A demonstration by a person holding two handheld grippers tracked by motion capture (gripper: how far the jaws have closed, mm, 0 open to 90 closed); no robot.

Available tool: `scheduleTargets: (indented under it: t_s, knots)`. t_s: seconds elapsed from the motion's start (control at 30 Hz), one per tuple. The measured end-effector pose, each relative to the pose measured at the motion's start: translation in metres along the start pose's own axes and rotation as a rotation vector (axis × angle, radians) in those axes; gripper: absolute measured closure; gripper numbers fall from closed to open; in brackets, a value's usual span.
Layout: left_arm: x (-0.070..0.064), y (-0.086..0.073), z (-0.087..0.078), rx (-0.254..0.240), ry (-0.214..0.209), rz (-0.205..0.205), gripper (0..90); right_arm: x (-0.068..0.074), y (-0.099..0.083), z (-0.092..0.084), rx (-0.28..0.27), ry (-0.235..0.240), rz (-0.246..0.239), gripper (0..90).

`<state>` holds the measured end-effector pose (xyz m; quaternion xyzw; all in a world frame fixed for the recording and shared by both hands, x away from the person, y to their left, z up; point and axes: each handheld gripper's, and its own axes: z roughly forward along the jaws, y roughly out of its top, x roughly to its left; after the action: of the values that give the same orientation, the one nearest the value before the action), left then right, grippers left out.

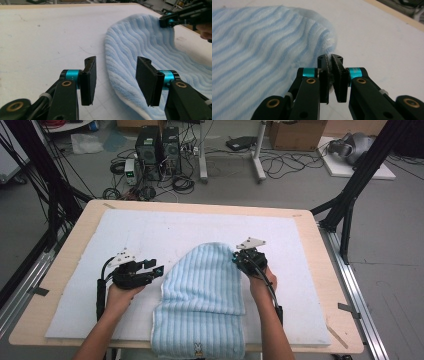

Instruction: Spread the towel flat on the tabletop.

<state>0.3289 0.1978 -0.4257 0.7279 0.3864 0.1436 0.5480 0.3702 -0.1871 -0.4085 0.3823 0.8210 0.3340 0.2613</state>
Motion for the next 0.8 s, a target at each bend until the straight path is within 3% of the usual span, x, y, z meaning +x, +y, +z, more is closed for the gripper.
scheduleTargets:
  t_s: [0.1, 0.17, 0.23, 0.3, 0.47, 0.6, 0.67, 0.8]
  knots:
    - [0.001, 0.007, 0.002, -0.010, 0.003, 0.004, 51.5, 0.000, -0.009, -0.009, 0.052, -0.050, -0.071, 84.8]
    - [0.003, 0.012, 0.006, -0.009, 0.004, 0.003, 51.6, -0.001, -0.019, -0.007, 0.122, -0.057, -0.101, 84.8]
    - [0.004, 0.019, 0.011, -0.001, 0.007, 0.009, 51.6, -0.002, -0.030, -0.005, 0.167, -0.055, -0.103, 84.6]
    - [0.007, 0.025, 0.016, -0.001, 0.007, 0.003, 51.6, -0.005, -0.037, -0.005, 0.177, -0.047, -0.089, 84.2]
    - [0.011, 0.040, 0.034, 0.002, -0.016, -0.017, 51.5, -0.009, -0.043, -0.011, 0.147, -0.033, -0.057, 75.4]
    - [0.017, 0.049, 0.057, 0.017, -0.016, -0.050, 51.2, -0.016, -0.041, -0.023, 0.051, -0.019, 0.009, 67.1]
    - [0.021, 0.052, 0.070, 0.029, -0.026, -0.081, 51.1, -0.017, -0.040, -0.030, 0.017, -0.016, 0.018, 65.9]
    - [0.026, 0.055, 0.095, 0.062, -0.023, -0.106, 51.7, -0.019, -0.040, -0.038, -0.006, -0.017, 0.018, 63.9]
